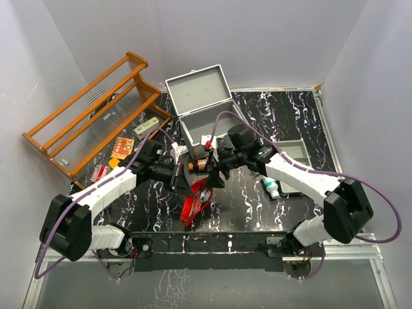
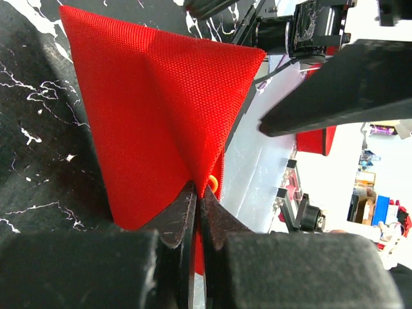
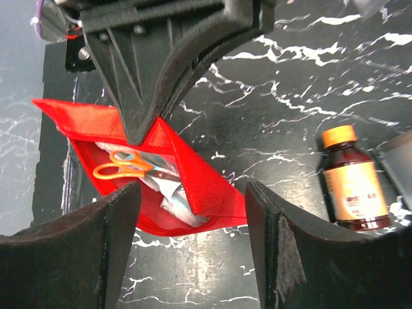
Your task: Organize the medicine kit
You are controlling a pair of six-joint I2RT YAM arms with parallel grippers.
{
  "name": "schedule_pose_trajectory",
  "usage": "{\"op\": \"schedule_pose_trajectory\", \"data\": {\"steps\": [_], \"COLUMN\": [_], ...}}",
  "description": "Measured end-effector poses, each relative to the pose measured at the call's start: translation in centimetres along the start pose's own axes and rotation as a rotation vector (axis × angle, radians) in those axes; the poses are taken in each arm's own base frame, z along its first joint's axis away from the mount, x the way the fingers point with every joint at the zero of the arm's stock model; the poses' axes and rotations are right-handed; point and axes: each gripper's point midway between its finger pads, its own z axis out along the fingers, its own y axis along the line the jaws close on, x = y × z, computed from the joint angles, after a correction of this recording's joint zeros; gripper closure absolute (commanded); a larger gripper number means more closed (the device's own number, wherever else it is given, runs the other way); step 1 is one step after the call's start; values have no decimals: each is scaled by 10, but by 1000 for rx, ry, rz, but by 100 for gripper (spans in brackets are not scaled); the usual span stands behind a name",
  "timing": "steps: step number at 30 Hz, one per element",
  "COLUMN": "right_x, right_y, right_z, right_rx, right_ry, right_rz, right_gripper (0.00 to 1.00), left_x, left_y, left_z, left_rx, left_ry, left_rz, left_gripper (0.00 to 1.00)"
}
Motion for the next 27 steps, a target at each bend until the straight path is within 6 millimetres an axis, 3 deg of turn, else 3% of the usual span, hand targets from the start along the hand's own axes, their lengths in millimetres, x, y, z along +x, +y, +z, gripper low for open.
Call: {"op": "schedule_pose_trajectory", "data": {"steps": [5,12,17,18,20,24,27], "right_x": [23,28,27,27,29,34,42], "right_y": [5,7,3,2,1,-4,-10], "right_z": [11,16,20,21,21,21,19], "right_rx": [-61,-99,-95,-90,-82,-40,14], "right_ry": [35,32,22,20,23,41,62], "right_rz": [41,57,66,69,84,125,171], "right_gripper": [50,64,88,92,98,100,100], "left_x": [1,4,7,8,8,7,4], "left_y": [-1,-5,-9,-10,-11,-13,-18], "left_z": [1,1,1,1,1,-1,-6], "left_rx": [4,24,45,47,49,42,29], "left_ry": [5,19,34,36,36,21,-13], "left_rz": [19,29,35,37,43,62,88], "left_gripper": [100,100,100,97,81,53,43]}}
